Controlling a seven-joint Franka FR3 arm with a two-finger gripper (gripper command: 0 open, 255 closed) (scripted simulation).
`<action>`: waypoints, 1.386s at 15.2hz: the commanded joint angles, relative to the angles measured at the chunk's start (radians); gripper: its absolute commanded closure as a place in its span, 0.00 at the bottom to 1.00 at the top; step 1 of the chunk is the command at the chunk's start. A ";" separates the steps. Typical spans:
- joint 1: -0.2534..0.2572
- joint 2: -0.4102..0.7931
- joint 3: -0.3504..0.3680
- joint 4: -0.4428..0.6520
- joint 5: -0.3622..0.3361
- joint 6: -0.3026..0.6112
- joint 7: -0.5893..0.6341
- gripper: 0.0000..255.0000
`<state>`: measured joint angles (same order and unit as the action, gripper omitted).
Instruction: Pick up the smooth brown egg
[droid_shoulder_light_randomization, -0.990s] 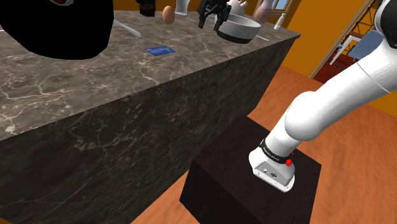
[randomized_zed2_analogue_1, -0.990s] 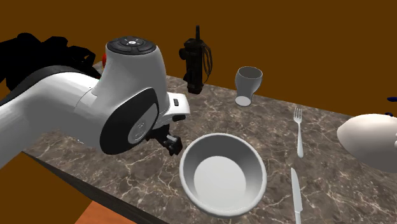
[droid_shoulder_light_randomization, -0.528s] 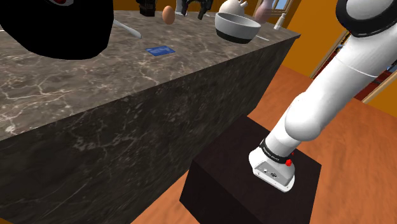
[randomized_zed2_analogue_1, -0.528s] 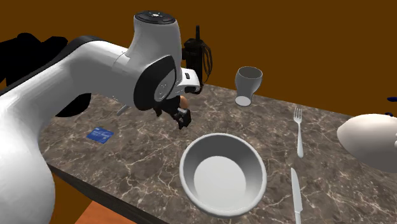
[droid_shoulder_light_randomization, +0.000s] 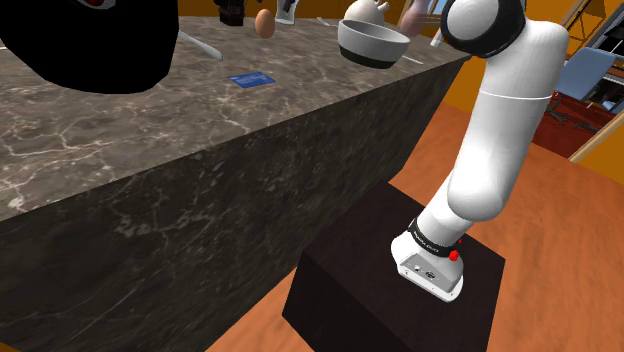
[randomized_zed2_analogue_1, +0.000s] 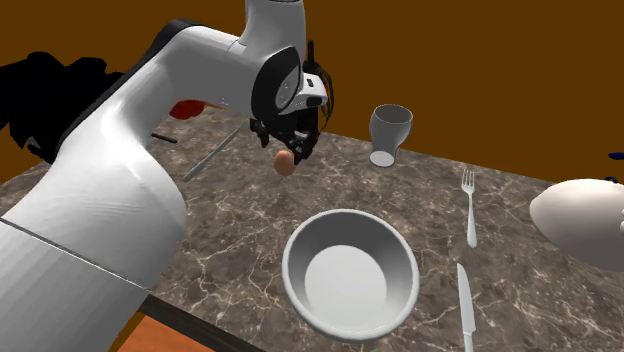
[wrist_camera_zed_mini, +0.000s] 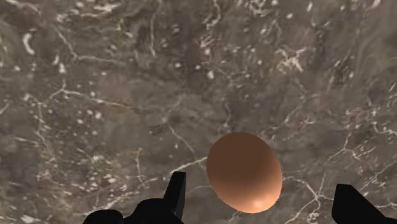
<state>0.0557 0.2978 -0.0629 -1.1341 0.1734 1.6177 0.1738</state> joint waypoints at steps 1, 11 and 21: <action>-0.005 0.072 0.001 0.123 0.007 -0.044 0.006 0.00; 0.003 0.008 0.001 -0.081 0.004 0.094 -0.012 1.00; 0.003 0.013 0.001 -0.059 0.004 0.078 -0.010 1.00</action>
<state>0.0587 0.3084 -0.0619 -1.2021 0.1771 1.7030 0.1630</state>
